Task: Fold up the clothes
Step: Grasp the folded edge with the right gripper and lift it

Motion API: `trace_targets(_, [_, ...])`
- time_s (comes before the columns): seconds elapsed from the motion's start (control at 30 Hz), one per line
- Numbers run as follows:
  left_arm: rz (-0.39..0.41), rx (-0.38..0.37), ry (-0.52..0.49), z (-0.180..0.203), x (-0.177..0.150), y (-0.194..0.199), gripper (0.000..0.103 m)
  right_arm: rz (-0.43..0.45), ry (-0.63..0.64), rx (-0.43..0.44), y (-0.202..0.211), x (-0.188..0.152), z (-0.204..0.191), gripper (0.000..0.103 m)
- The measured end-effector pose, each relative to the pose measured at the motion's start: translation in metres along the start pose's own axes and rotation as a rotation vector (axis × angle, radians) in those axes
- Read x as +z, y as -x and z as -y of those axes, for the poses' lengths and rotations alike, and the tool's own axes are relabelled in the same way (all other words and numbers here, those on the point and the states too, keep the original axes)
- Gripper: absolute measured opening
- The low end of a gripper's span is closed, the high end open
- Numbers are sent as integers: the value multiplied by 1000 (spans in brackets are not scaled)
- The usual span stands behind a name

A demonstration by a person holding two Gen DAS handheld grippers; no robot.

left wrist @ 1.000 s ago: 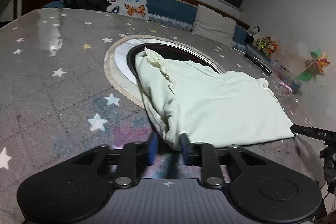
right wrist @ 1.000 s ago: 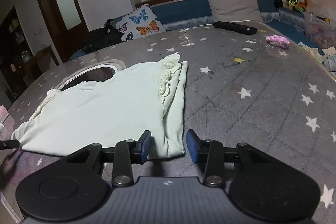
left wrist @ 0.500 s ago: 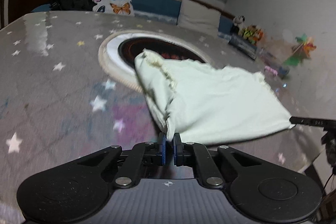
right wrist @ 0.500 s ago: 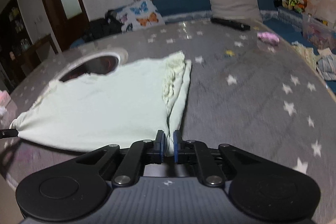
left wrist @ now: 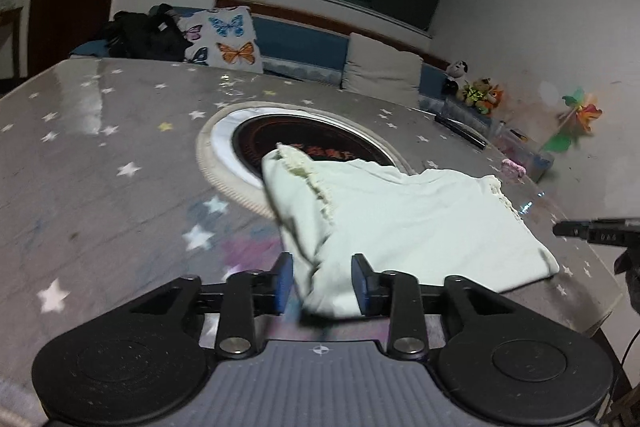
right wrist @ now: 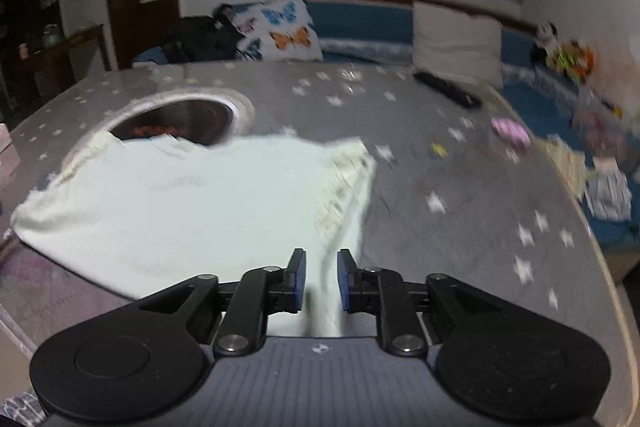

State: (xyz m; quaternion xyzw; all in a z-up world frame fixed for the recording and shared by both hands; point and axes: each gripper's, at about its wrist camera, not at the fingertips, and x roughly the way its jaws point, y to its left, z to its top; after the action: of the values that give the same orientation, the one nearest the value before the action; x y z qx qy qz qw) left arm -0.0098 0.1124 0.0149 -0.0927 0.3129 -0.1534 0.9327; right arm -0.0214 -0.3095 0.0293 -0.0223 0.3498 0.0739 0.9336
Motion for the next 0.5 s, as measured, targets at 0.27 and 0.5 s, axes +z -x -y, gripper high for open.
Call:
trace_targets(0.27, [-84,26,63,-9,-10,-30,35,17,113,195,-32,40,-63,21])
trace_targets(0.5, [-78,20,126,-13,-16,-20,48,-2,219,370,-82,76,-141,21])
